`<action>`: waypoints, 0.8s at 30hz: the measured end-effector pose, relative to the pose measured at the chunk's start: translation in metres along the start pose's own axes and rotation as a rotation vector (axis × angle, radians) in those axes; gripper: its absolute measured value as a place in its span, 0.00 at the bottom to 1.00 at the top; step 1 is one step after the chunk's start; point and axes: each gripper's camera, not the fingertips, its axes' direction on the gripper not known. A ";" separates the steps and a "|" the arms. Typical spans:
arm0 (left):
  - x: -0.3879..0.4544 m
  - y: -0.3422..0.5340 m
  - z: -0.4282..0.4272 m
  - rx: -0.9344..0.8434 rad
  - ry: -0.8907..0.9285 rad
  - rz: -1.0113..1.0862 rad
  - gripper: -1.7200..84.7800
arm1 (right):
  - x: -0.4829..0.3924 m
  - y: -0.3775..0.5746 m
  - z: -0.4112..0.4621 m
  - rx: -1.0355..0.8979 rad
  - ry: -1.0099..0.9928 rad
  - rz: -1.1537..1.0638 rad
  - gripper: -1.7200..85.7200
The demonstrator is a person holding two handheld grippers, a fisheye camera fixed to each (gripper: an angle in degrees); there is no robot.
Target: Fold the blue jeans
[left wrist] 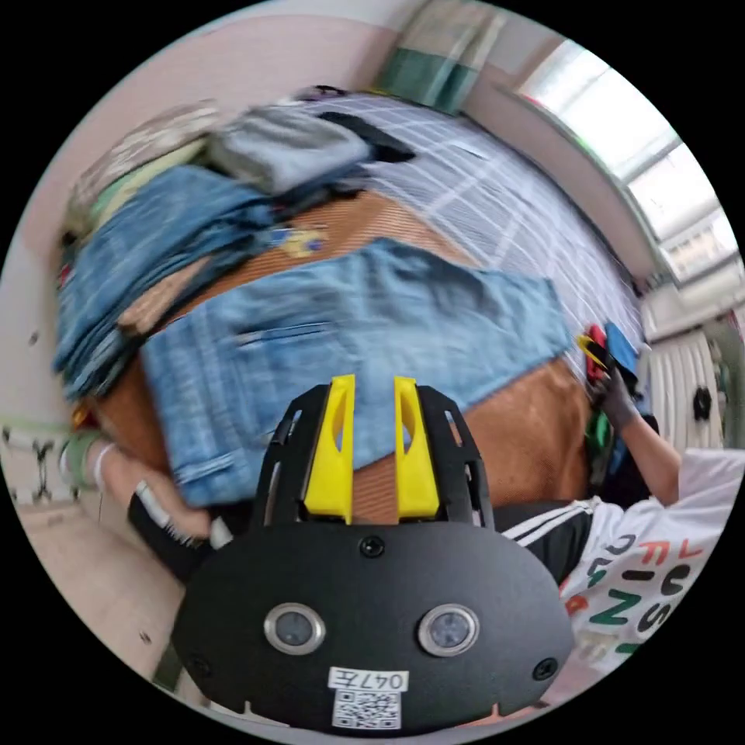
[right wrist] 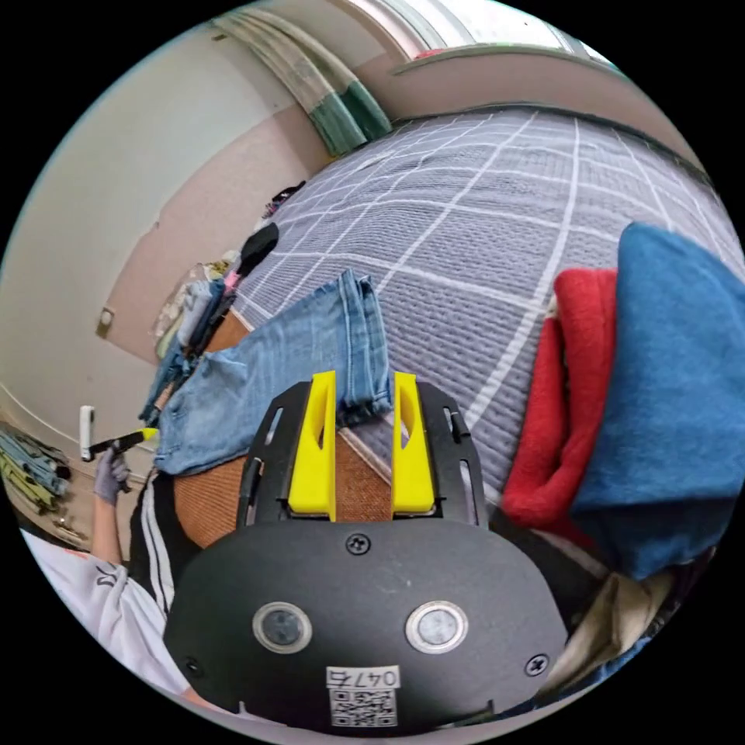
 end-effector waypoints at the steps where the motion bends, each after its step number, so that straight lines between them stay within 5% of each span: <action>1: 0.039 -0.024 0.023 -0.004 0.057 0.060 0.11 | 0.007 0.007 0.009 0.006 -0.056 0.013 0.10; 8: 0.166 -0.098 0.145 -0.185 0.007 0.091 0.08 | 0.052 0.039 0.051 -0.014 -0.135 0.171 0.02; 14: 0.200 -0.137 0.127 -0.221 0.070 0.114 0.01 | 0.077 0.052 0.065 0.032 -0.309 0.203 0.01; 18: 0.219 -0.197 0.093 -0.058 0.114 0.112 0.01 | 0.090 0.061 0.062 0.088 -0.398 0.250 0.01; 24: 0.247 -0.321 0.092 -0.008 0.011 0.065 0.01 | 0.082 0.061 0.060 -0.040 -0.120 0.118 0.01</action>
